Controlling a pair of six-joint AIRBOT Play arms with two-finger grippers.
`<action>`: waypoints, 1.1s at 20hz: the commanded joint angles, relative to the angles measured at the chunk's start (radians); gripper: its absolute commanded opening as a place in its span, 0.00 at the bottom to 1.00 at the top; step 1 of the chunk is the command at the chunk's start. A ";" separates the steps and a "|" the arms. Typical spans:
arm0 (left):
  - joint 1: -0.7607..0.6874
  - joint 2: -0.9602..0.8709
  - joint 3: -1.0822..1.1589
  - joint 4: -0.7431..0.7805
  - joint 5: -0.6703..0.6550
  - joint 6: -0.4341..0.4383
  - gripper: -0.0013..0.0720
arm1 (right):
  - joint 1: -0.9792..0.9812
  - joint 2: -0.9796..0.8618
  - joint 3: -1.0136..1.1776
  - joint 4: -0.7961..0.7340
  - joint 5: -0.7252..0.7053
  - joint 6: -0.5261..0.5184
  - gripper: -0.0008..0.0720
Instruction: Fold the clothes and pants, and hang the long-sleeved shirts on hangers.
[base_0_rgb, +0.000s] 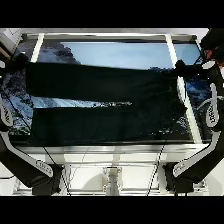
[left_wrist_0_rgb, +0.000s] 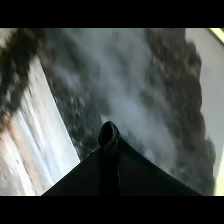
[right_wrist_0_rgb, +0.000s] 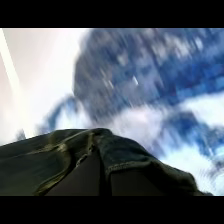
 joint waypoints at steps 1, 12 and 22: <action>-0.002 0.024 0.000 0.122 0.016 -0.045 0.05 | 0.011 -0.004 0.003 -0.021 -0.136 -0.011 0.05; -0.022 -0.004 0.001 0.114 -0.063 -0.003 0.52 | 0.014 -0.049 0.069 -0.100 0.046 -0.007 0.49; 0.087 0.222 0.000 0.114 -0.640 0.264 0.51 | -0.104 0.159 -0.087 -0.463 0.653 -0.076 0.78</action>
